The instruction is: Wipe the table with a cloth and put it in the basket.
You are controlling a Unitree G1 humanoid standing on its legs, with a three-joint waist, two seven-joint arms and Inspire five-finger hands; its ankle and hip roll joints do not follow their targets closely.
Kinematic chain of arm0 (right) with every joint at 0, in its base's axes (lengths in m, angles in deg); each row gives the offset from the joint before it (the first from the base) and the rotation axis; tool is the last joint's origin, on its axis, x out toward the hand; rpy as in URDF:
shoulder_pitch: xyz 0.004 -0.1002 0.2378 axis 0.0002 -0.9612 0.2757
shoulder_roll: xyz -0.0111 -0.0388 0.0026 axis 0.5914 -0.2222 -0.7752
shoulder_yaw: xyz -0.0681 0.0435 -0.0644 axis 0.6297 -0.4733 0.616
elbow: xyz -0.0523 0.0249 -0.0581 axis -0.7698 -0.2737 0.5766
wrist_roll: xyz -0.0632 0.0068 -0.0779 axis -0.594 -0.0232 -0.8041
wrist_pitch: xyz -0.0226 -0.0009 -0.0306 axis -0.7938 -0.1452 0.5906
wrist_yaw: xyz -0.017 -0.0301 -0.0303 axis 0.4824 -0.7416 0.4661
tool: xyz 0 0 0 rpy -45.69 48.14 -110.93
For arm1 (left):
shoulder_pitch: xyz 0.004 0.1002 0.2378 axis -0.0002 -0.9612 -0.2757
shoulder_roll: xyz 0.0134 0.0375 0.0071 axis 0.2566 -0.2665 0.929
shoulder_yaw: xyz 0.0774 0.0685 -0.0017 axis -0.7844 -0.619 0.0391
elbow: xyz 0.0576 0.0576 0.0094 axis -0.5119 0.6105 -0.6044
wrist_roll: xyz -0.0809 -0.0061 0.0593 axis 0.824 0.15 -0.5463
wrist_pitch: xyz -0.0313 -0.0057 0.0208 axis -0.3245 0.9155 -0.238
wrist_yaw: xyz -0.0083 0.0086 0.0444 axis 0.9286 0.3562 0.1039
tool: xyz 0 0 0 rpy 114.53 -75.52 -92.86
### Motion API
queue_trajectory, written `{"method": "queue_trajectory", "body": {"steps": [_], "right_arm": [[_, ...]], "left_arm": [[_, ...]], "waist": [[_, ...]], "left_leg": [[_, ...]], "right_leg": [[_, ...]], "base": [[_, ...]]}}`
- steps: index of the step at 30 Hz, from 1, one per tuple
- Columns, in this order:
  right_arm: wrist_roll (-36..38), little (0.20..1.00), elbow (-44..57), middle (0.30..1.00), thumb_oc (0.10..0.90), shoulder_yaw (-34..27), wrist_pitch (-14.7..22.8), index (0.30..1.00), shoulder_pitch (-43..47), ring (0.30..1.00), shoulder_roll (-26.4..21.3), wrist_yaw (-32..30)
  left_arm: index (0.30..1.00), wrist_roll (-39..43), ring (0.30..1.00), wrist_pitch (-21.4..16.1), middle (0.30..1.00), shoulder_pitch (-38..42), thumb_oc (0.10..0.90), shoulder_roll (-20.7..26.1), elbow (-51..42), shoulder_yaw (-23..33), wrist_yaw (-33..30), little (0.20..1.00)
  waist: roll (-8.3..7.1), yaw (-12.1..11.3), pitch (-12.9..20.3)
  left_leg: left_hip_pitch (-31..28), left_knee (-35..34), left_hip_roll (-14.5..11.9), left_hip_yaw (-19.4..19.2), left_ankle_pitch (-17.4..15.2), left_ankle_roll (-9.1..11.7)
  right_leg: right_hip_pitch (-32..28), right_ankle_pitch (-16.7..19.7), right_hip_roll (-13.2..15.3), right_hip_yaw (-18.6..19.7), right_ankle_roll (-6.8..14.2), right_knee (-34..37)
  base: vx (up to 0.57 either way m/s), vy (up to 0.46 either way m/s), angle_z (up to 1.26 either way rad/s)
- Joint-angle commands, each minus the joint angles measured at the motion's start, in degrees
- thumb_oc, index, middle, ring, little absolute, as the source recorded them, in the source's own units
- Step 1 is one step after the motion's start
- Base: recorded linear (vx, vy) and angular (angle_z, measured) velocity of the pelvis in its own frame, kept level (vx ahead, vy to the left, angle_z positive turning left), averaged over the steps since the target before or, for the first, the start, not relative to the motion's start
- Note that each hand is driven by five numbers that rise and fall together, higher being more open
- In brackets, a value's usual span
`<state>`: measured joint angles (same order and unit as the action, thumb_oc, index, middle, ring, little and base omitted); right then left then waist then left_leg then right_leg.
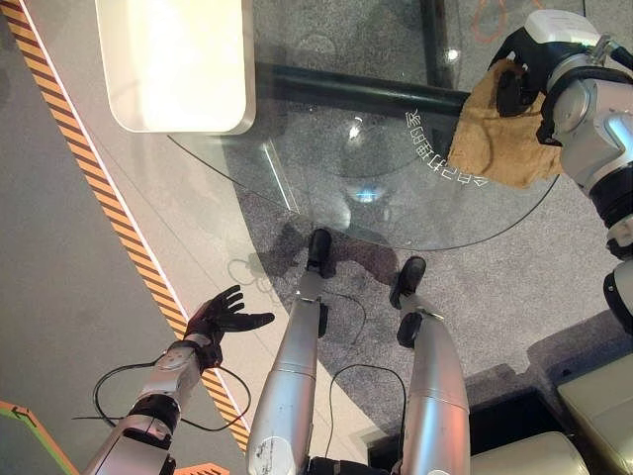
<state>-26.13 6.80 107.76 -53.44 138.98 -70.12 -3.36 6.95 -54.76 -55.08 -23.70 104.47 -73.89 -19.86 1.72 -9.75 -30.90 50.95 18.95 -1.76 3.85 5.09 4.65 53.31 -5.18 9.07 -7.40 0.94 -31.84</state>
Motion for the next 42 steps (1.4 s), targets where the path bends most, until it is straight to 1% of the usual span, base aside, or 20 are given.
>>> {"method": "queue_trajectory", "body": {"steps": [1,6,14,31,34,42], "right_arm": [[-1.4,0.200,3.2,0.300,0.100,3.2,0.7,0.300,2.3,0.300,-4.0,0.1],[-2.5,0.200,3.2,0.300,0.100,3.6,0.9,0.300,2.6,0.300,-3.5,0.7],[-2.3,0.200,3.0,0.300,0.100,3.9,1.8,0.300,2.6,0.300,-3.4,0.6],[-2.9,0.200,2.8,0.300,0.100,3.7,2.3,0.300,2.4,0.300,-3.2,0.5],[-1.3,0.200,3.3,0.300,0.100,3.5,2.2,0.300,2.3,0.300,-3.2,-0.5],[-1.2,0.200,4.6,0.300,0.100,3.2,3.4,0.300,2.4,0.300,-2.2,-0.8]], "left_arm": [[0.900,-0.5,0.900,0.7,0.900,-4.6,0.800,2.1,0.0,-0.6,0.5,0.900],[0.900,-0.6,0.900,0.8,0.900,-4.3,0.800,2.0,-0.1,-0.7,0.5,0.900],[0.900,-0.5,0.900,0.7,0.900,-4.2,0.800,2.2,0.4,-0.5,1.1,0.900],[0.900,-0.4,0.900,1.1,0.900,-4.0,0.800,2.1,0.0,-0.6,1.0,0.900],[0.900,-0.4,0.900,0.8,0.900,-4.1,0.800,2.2,0.0,-0.6,1.1,0.900],[0.900,-0.4,0.900,1.0,0.900,-3.9,0.800,1.9,-0.2,-0.6,0.8,0.900]], "waist": [[1.43,0.5,1.1],[1.46,0.4,1.1],[1.42,0.4,1.1],[1.57,0.4,1.1],[1.50,0.4,1.1],[1.57,0.3,1.1]], "left_leg": [[-1.2,2.3,-1.3,0.9,-3.1,-1.7],[-1.1,2.2,-1.3,0.8,-3.0,-1.7],[-1.0,2.4,-1.4,0.8,-3.1,-1.7],[-1.3,2.0,-1.4,0.7,-3.0,-1.7],[-1.6,1.7,-1.4,0.7,-2.9,-1.7],[-1.6,1.7,-1.3,0.8,-2.9,-1.7]], "right_leg": [[-3.2,3.5,2.5,-2.9,2.2,5.4],[-3.1,3.6,2.5,-3.0,2.2,5.6],[-3.1,3.6,2.5,-3.0,2.2,5.4],[-3.3,3.7,2.6,-3.0,2.2,5.7],[-3.6,3.9,2.5,-3.1,2.3,6.2],[-3.6,3.9,2.6,-3.1,2.4,6.2]], "base": [[0.00,0.000,0.00],[0.00,0.000,0.00],[0.00,0.000,0.00],[0.00,0.000,0.00],[0.00,0.000,0.00],[0.00,0.000,0.00]]}}
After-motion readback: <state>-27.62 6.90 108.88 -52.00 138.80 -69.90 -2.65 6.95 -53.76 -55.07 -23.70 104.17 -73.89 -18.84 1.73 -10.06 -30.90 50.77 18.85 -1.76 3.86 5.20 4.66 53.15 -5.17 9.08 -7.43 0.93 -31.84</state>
